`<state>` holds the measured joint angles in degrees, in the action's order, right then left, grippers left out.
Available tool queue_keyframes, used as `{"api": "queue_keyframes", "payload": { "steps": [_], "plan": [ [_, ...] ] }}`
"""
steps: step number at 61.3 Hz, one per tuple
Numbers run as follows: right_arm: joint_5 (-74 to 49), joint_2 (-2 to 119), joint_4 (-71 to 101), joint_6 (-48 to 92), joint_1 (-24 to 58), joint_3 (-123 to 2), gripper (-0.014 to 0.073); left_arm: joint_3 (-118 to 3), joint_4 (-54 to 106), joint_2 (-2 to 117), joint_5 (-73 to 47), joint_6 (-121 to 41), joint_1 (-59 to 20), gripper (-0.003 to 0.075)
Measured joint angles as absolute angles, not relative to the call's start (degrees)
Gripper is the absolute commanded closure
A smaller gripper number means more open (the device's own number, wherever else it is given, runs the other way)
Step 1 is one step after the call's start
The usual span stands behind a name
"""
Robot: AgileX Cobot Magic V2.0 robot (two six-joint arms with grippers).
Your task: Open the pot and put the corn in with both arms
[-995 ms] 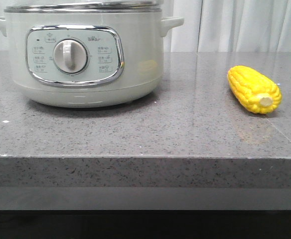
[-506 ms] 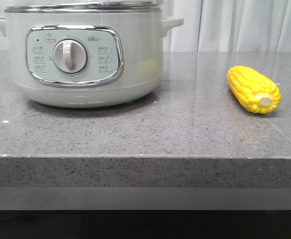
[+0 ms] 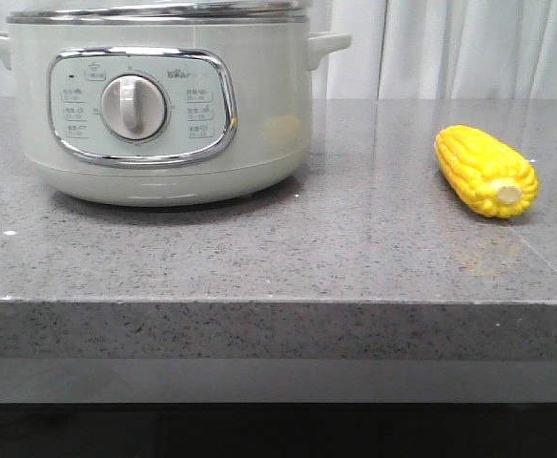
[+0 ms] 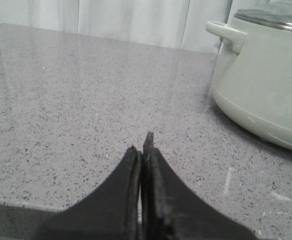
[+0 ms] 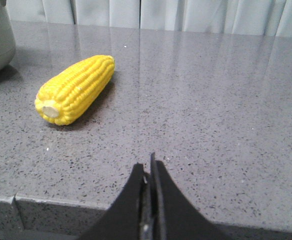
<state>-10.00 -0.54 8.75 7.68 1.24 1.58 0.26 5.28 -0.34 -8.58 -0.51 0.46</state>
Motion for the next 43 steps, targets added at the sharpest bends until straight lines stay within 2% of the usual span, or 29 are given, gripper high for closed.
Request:
{"api": "queue_keyframes", "payload": {
  "steps": [13,21,34,43],
  "plan": [
    [-15.0,-0.5,8.7,7.7,1.2,-5.0,0.0662,-8.3,5.3,0.3,-14.7,-0.5,0.5,0.0739],
    [-19.4,0.1,8.7,7.7,1.2,-13.4,0.0662,-17.7,5.1,5.9,-18.7,-0.5,0.5,0.0739],
    [-22.2,8.8,8.7,7.7,1.2,-25.0,0.0662,-28.8,4.6,17.4,-20.0,-0.5,0.5,0.0739],
    [-23.2,13.0,8.7,7.7,1.2,-28.7,0.0662,-31.0,4.4,21.1,-20.1,-0.5,0.5,0.0738]
  ]
}}
